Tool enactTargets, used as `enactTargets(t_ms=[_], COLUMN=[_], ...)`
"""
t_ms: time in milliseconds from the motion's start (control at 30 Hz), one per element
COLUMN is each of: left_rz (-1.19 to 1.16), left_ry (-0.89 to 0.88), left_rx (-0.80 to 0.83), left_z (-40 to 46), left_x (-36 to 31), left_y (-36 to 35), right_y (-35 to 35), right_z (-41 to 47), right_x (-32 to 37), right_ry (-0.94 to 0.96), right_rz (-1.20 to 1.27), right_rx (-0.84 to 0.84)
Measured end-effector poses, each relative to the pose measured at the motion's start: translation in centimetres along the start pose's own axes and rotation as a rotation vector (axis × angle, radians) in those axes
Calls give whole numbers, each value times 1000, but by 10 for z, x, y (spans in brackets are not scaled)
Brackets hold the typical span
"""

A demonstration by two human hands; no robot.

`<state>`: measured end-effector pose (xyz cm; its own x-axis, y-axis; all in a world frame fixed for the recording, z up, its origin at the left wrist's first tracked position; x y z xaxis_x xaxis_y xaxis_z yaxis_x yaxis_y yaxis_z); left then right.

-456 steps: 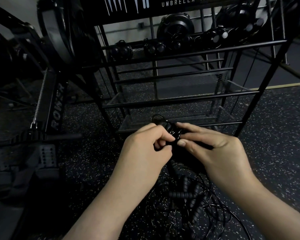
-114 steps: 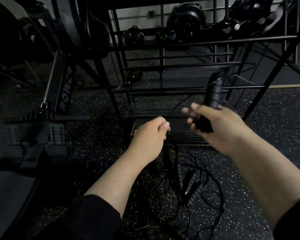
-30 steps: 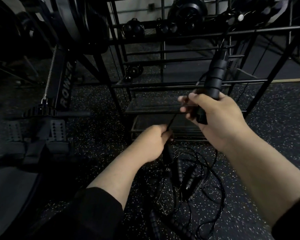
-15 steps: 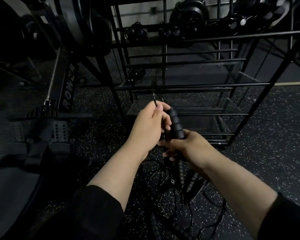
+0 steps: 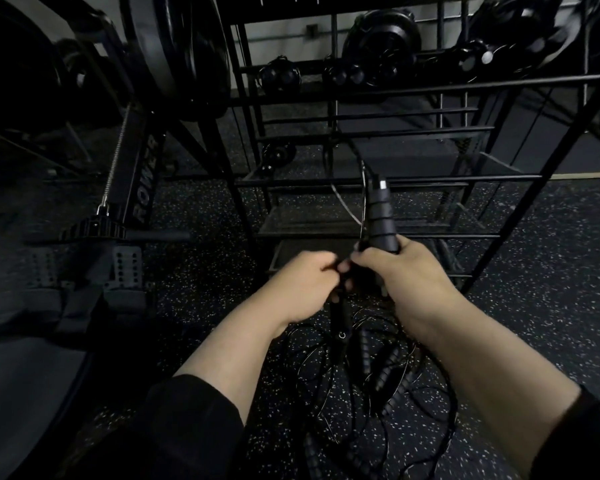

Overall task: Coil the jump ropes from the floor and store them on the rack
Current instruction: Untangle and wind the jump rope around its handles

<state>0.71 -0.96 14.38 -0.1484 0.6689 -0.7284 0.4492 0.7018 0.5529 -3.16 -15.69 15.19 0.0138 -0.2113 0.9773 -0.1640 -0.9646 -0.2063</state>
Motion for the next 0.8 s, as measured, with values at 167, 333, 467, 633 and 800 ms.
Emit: enactTargets(t_ms=[167, 333, 467, 633, 800], left_rz=[151, 106, -198, -514, -598], left_ry=[20, -47, -169, -222, -235], left_rx=[187, -15, -139, -173, -142], left_z=[0, 4, 1, -5, -8], left_x=[7, 0, -11, -21, -21], left_y=[-13, -11, -5, 3, 10], right_y=[11, 20, 17, 3, -5], right_z=[6, 11, 9, 1, 2], right_x=[18, 20, 7, -13, -17], right_ry=[17, 49, 7, -38, 18], right_rz=[153, 176, 22, -247, -311], right_rx=[-25, -55, -53, 96, 149])
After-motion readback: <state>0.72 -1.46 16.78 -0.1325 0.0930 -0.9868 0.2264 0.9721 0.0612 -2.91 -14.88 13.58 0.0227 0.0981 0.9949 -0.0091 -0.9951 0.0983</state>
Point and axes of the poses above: each hand's wrist, its own z-axis towards the middle knuckle, its own y-axis out of the back of the hand, x = y × z, the point moved 1 cm from there along z, towards the middle knuckle, and after that the axes turned 12 degrees about y, right-handed, at the moved point
